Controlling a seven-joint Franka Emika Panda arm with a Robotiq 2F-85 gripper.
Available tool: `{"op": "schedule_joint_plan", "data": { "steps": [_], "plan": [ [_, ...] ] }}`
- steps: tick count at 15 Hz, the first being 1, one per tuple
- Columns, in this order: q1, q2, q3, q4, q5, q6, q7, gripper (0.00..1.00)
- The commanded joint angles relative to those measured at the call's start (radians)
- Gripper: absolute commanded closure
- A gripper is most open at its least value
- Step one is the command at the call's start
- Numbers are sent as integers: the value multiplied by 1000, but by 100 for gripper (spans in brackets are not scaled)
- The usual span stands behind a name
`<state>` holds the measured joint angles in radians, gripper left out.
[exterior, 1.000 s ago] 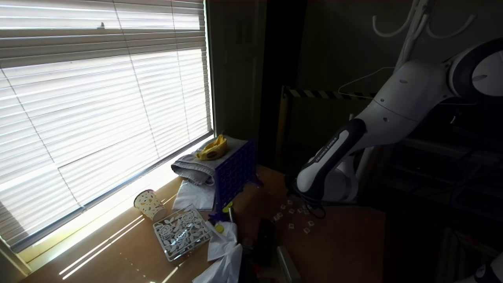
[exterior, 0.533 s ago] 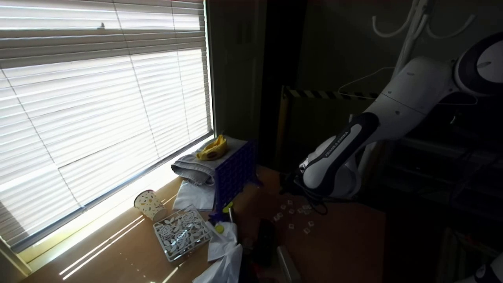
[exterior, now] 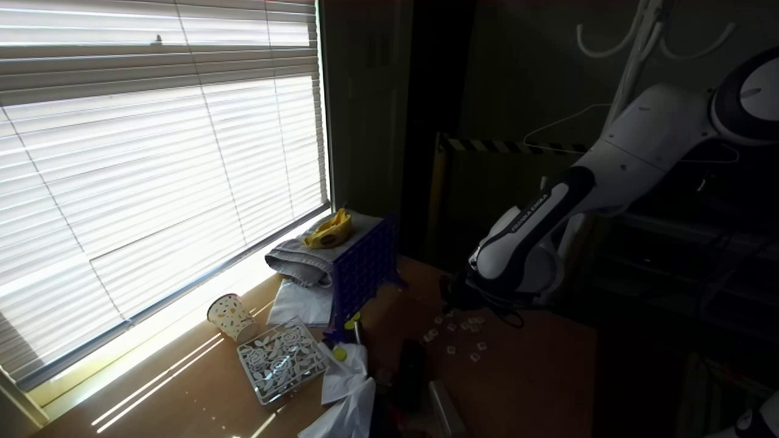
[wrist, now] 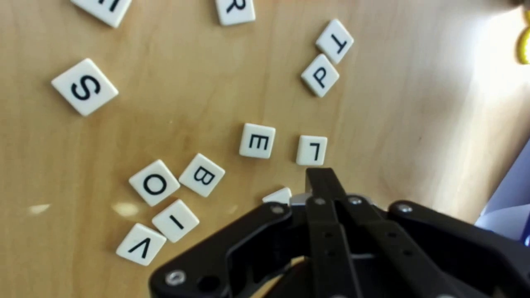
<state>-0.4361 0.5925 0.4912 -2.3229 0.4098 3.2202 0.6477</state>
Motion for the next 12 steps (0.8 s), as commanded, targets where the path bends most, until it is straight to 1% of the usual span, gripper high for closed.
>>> {"op": "schedule_joint_plan", "data": {
  "steps": [1,5,8,12],
  "plan": [
    [15,-19,-19,21,24,-92,-72,100],
    [72,-21,-77,56,51,-142,-133,100],
    [125,-11,-128,90,60,-154,-172,100],
    [175,4,-164,130,65,-180,-199,100]
  ]
}}
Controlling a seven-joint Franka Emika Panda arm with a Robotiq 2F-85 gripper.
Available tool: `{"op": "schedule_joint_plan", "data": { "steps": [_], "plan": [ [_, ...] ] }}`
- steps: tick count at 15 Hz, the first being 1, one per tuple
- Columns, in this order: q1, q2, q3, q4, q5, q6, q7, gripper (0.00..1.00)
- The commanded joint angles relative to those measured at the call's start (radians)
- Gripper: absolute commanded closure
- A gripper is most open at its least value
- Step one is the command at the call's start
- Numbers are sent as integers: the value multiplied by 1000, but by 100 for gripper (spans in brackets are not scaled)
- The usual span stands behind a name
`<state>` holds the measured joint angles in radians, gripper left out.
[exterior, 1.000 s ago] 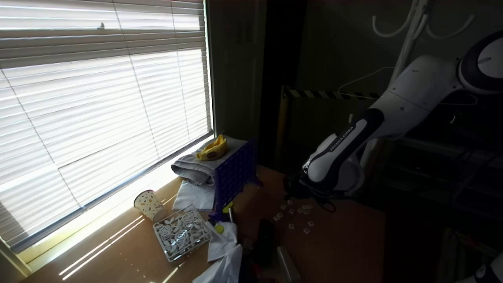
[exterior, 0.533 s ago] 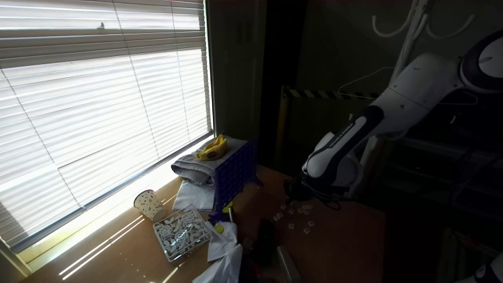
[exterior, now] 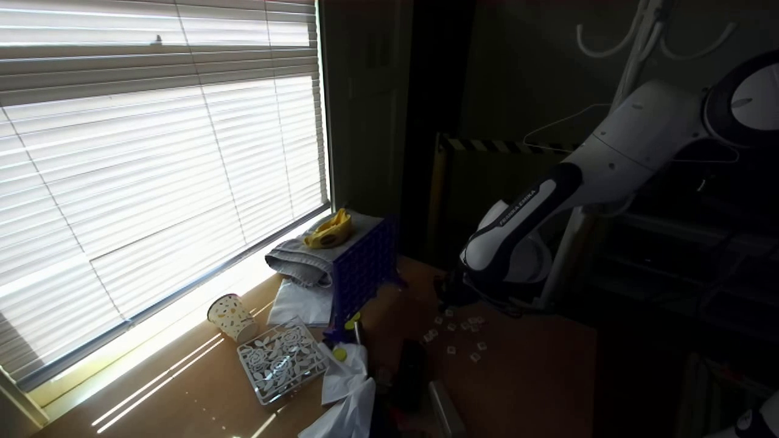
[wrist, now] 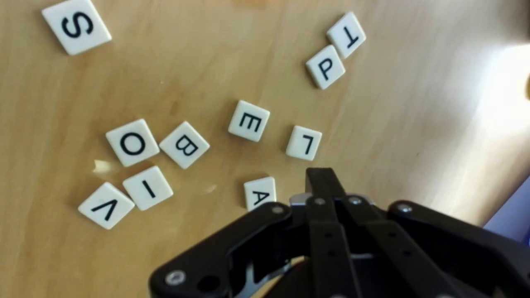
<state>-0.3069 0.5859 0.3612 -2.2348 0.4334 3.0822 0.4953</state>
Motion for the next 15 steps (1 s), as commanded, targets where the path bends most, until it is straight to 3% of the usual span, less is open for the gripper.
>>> {"op": "schedule_joint_plan", "data": {
  "steps": [1,15],
  "plan": [
    [60,9,-45,48,41,-55,-47,100],
    [164,55,-134,111,73,-112,-62,100]
  ]
}}
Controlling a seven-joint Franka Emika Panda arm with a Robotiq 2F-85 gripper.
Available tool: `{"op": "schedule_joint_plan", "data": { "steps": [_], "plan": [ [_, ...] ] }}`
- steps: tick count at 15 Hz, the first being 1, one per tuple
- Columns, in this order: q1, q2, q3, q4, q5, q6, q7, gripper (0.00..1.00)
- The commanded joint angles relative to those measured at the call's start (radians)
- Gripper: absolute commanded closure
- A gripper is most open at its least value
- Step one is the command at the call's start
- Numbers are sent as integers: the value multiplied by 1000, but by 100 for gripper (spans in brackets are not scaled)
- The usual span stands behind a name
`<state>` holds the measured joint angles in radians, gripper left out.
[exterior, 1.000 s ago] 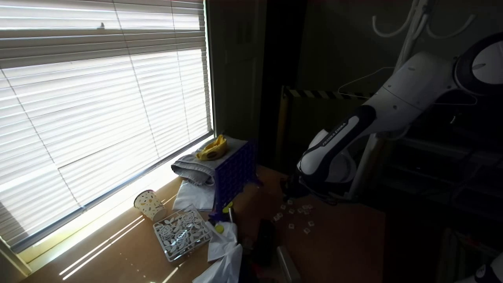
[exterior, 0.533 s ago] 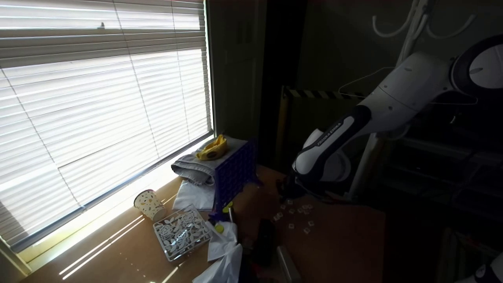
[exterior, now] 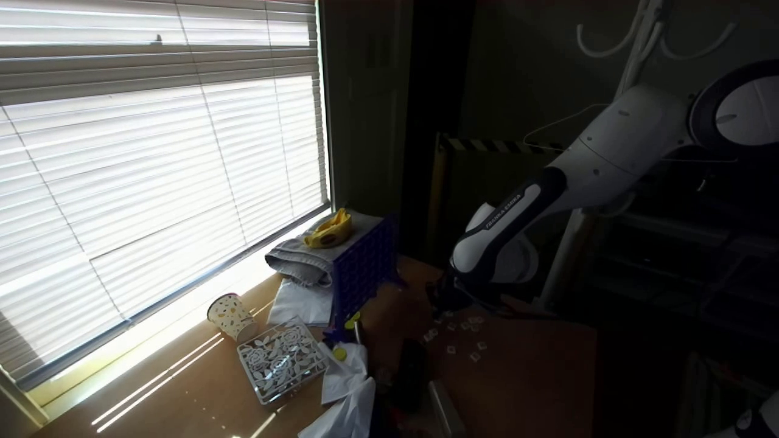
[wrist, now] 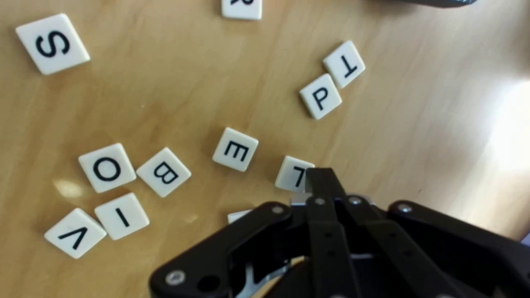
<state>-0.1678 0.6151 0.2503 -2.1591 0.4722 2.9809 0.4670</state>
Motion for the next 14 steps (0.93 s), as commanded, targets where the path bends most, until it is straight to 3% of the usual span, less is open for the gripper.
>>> {"op": "schedule_joint_plan", "data": {
  "steps": [1,8,14],
  "plan": [
    [26,32,-25,40,35,-9,-35,100],
    [45,29,-44,42,3,-15,-81,100],
    [-1,23,6,28,-32,-36,-288,100]
  ]
}}
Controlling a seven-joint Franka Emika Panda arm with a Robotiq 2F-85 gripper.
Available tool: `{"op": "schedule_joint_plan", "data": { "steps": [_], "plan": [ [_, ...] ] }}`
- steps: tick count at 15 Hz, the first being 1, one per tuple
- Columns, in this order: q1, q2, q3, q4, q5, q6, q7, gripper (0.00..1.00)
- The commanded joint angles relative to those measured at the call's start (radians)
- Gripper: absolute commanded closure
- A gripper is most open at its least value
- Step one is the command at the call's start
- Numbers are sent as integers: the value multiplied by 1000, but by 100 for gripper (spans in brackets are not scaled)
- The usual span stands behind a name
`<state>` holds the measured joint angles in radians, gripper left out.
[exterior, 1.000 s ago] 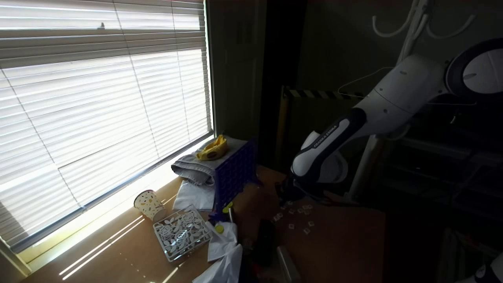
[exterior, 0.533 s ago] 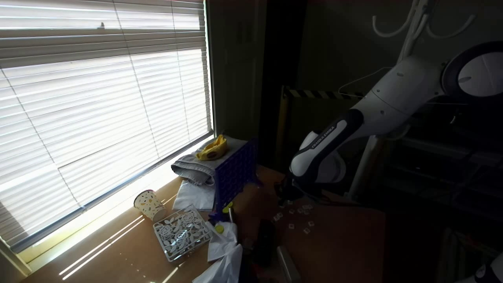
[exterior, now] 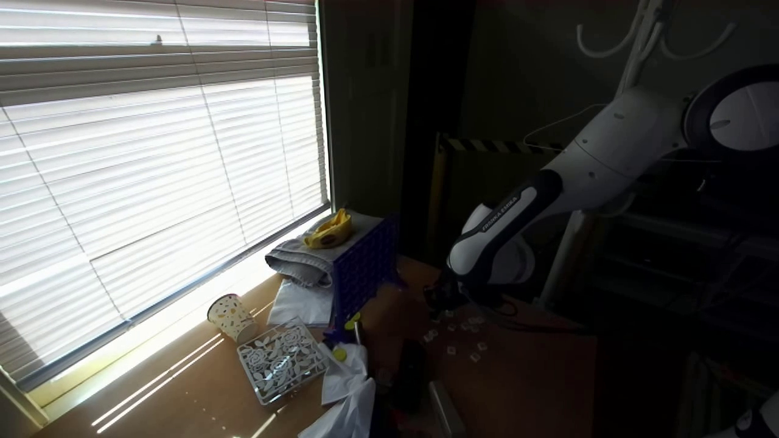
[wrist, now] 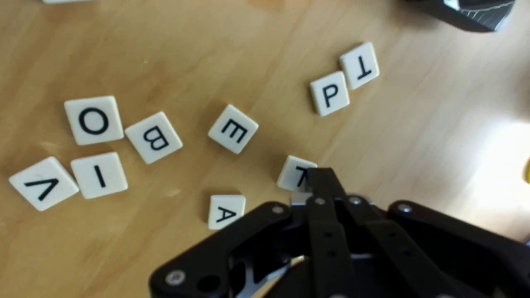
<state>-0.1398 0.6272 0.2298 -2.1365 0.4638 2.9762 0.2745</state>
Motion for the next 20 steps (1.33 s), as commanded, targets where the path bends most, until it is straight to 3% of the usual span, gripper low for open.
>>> {"op": "schedule_joint_plan", "data": {
  "steps": [1,10,20],
  "plan": [
    [-42,9,39,2,-27,-42,-137,100],
    [-49,-25,11,-26,-98,-140,-347,100],
    [-9,-50,-83,-21,-230,-220,-433,100]
  ]
}}
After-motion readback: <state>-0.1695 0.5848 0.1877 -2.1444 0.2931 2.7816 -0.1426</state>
